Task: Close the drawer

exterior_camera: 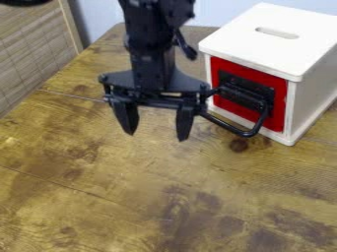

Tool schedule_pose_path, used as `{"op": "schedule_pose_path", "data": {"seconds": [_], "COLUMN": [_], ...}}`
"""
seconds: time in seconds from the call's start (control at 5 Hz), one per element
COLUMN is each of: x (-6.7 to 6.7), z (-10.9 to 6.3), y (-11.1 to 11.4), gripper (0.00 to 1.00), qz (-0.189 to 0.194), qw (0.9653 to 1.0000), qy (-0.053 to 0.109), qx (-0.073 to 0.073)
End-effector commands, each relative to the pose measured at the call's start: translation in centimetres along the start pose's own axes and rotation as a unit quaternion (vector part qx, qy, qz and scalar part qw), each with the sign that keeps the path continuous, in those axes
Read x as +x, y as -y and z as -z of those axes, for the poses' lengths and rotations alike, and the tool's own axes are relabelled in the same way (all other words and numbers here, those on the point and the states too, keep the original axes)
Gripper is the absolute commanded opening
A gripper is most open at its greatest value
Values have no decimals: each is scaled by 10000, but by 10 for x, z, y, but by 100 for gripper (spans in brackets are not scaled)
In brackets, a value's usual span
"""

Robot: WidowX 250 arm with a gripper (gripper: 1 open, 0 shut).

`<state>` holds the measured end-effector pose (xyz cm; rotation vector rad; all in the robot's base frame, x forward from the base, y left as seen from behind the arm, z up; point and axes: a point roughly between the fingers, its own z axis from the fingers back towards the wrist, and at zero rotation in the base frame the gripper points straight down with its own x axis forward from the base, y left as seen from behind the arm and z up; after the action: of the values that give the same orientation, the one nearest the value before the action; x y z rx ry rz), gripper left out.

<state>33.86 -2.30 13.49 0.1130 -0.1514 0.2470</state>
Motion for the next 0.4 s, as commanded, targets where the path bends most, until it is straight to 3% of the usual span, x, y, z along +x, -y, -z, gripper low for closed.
{"op": "schedule_pose_path", "data": {"seconds": [0.0,0.2], "x": [18,10], "z": [-31,-28], "y": [-15,3], "gripper": [100,100], "qz": [-64,-201], "qw": [9985,9988], "qy": [498,416], "qx": [-212,-180]}}
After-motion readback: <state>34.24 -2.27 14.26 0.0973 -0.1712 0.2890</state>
